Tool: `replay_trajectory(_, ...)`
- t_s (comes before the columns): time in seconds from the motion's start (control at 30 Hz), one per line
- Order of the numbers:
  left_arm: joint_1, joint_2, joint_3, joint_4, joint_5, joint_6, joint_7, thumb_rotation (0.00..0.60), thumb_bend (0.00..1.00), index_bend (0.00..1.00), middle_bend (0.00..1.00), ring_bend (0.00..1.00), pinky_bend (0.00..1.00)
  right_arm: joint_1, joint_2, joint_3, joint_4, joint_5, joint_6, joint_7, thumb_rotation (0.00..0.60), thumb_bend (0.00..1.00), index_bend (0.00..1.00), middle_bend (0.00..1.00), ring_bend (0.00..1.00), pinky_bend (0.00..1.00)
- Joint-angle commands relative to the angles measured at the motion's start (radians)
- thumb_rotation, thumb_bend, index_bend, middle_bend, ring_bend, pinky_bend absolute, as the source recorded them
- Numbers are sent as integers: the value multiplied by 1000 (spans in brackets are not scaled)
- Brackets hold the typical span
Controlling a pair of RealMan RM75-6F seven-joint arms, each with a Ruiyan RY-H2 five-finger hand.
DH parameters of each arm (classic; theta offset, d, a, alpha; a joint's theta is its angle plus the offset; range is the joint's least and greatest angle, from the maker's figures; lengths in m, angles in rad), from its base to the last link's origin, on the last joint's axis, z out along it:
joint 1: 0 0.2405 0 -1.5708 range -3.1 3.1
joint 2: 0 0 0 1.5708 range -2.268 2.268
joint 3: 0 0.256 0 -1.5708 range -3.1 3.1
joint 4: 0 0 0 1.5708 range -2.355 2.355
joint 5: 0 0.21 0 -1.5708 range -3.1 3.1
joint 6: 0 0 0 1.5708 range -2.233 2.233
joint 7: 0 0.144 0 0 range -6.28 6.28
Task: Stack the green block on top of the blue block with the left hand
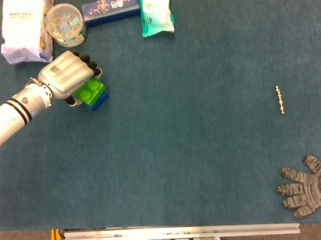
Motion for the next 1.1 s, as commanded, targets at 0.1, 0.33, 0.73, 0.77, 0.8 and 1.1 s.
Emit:
replay_trajectory(0.1, -11, 1, 10, 2, 2, -12, -11, 600, 223, 431, 334, 249, 336, -2, 1, 1, -2, 0, 3, 0, 600, 215, 380, 377, 267, 389)
replay_trajectory(0.33, -21, -8, 19, 14, 1, -18, -20, 600, 223, 431, 330, 247, 334, -4, 2, 2, 0, 0, 5, 3, 600, 216, 380, 377, 267, 389)
replay_trajectory(0.73, -34, -21, 37, 41, 0, -27, -51, 600, 222, 430, 328, 246, 334, -5, 1, 4, -1, 0, 7, 2, 600, 214, 380, 377, 267, 389)
replay_trajectory(0.77, -35, -23, 38, 44, -1, -27, -54, 600, 222, 430, 328, 246, 334, -5, 1, 4, -1, 0, 7, 2, 600, 214, 380, 377, 267, 389)
replay_trajectory(0.8, -36, -25, 40, 47, -1, -28, -58, 600, 223, 430, 328, 246, 334, -5, 2, 4, -2, 1, 7, 2, 600, 215, 380, 377, 267, 389)
replay_trajectory(1.1, -32, -35, 49, 69, -8, -19, -95, 600, 223, 430, 327, 246, 334, -8, 4, 4, -6, 0, 10, -3, 600, 215, 380, 377, 267, 389)
